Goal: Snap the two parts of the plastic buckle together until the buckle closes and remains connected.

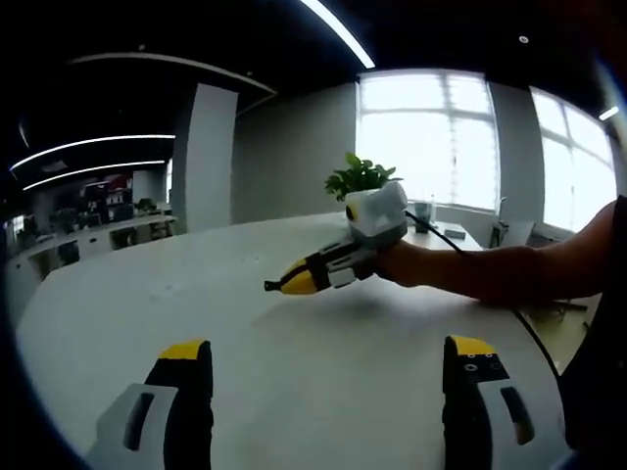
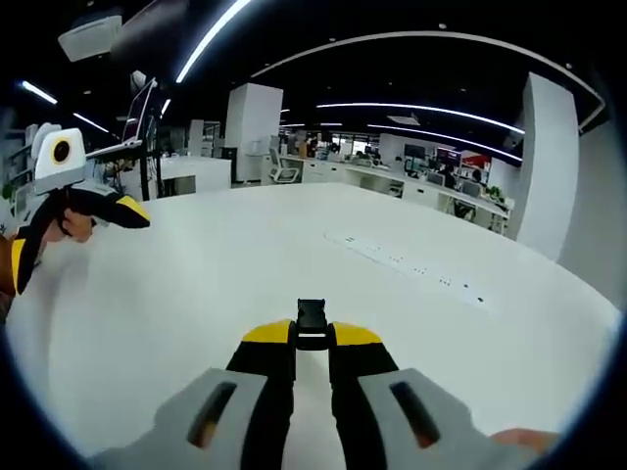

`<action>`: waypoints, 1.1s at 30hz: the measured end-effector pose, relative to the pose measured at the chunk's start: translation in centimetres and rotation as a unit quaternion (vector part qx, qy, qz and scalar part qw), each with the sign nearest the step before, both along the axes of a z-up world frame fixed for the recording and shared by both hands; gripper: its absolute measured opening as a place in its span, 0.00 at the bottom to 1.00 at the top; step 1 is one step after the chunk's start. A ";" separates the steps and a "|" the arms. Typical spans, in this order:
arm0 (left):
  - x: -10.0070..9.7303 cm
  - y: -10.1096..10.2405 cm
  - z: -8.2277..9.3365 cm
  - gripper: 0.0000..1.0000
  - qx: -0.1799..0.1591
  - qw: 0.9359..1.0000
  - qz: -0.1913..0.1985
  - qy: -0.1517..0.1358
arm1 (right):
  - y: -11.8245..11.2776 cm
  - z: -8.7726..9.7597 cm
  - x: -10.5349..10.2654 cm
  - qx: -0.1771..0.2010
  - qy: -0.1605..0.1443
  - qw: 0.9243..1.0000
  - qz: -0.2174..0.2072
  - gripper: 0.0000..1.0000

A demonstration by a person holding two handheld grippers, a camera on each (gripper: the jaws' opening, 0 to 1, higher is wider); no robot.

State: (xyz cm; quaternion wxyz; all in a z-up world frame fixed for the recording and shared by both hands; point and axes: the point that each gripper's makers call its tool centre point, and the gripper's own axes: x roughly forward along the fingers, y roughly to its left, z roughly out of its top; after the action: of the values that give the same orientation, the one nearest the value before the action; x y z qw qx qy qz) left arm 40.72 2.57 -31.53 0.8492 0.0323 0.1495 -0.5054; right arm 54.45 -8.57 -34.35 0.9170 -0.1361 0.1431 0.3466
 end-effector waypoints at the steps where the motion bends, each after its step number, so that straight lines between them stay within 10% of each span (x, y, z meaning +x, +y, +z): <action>1: 0.0 0.0 0.0 0.99 -0.001 1.000 0.000 0.000 | 0.0 0.0 0.1 -0.001 0.000 1.000 0.000 0.11; 33: 0.5 0.3 -0.3 0.99 0.010 1.000 0.005 -0.009 | 0.4 -0.1 3.1 0.000 0.006 1.000 -0.006 0.11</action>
State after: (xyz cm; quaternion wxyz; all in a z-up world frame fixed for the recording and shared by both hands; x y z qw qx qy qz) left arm 41.20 2.86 -31.85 0.8528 0.0447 0.1468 -0.4991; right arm 57.55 -8.13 -34.43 0.9183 -0.1332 0.1495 0.3415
